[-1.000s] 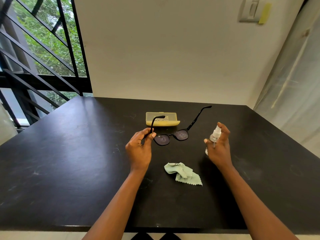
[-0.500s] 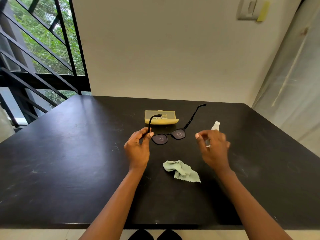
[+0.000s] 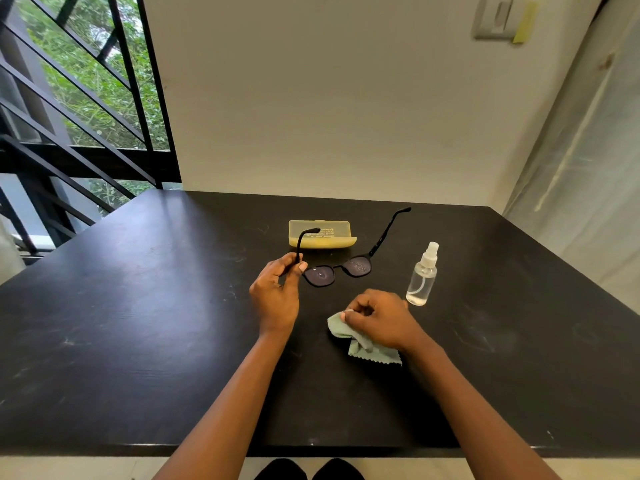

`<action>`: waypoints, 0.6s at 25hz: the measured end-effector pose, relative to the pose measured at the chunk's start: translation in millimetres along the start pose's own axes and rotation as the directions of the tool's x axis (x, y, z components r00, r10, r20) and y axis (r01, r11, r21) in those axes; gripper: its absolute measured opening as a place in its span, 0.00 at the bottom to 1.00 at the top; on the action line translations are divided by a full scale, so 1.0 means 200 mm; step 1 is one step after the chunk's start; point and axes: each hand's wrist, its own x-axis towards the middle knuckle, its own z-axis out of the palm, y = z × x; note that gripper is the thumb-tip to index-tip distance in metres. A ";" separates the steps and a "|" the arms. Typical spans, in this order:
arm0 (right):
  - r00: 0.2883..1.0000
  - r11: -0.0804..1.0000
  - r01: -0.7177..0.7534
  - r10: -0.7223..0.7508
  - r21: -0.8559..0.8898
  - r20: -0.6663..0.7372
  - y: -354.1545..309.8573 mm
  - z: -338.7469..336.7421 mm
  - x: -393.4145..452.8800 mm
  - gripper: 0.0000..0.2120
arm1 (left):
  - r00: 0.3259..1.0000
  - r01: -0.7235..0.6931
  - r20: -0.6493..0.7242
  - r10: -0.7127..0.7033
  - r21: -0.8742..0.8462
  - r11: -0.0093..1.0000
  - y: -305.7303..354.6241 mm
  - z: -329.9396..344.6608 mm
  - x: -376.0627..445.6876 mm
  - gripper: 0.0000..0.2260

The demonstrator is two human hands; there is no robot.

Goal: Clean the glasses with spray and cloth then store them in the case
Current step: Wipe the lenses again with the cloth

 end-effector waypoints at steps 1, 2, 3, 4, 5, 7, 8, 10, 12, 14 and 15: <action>0.998 0.994 -0.024 0.031 0.108 -0.061 -0.01 0.00 0.00 0.08 | 1.000 0.008 0.003 -0.008 -0.007 1.000 0.00 0.00 0.00 0.12; 0.990 0.970 -0.047 0.076 0.238 -0.116 -0.01 -0.01 0.00 0.09 | 1.000 0.016 0.005 -0.016 -0.015 1.000 -0.01 0.00 0.00 0.12; 0.980 0.927 -0.063 0.129 0.369 -0.155 -0.03 -0.02 0.01 0.10 | 1.000 0.027 0.006 -0.027 -0.021 0.999 -0.01 0.00 -0.01 0.12; 0.968 0.870 -0.073 0.179 0.487 -0.174 -0.05 -0.02 0.01 0.10 | 0.999 0.039 0.006 -0.039 -0.029 0.999 -0.01 0.00 -0.01 0.12; 0.958 0.815 -0.076 0.219 0.574 -0.184 -0.06 -0.03 0.01 0.11 | 0.999 0.048 0.009 -0.048 -0.036 0.998 -0.02 0.01 -0.02 0.12; 0.939 0.750 -0.074 0.274 0.657 -0.206 -0.09 -0.03 0.04 0.11 | 0.999 0.042 0.022 -0.041 -0.034 0.999 -0.02 0.01 -0.03 0.12; 0.929 0.730 -0.082 0.302 0.678 -0.213 -0.11 -0.02 0.05 0.11 | 0.999 0.033 0.030 -0.032 -0.032 0.999 -0.02 0.01 -0.03 0.12; 0.908 0.712 -0.099 0.350 0.695 -0.229 -0.15 -0.01 0.09 0.10 | 0.999 0.012 0.047 -0.010 -0.041 0.999 -0.02 0.01 -0.03 0.12; 0.897 0.768 -0.061 0.323 0.638 -0.302 -0.17 0.01 0.12 0.08 | 0.998 -0.011 0.060 0.014 -0.039 0.999 -0.02 0.01 -0.04 0.12; 0.889 0.895 0.002 0.202 0.445 -0.411 -0.18 0.04 0.16 0.07 | 0.997 -0.041 0.062 0.041 -0.012 0.999 -0.01 0.01 -0.04 0.12; 0.880 0.956 0.032 0.111 0.291 -0.461 -0.17 0.07 0.17 0.08 | 0.997 -0.054 0.061 0.054 -0.002 0.999 -0.01 0.00 -0.05 0.12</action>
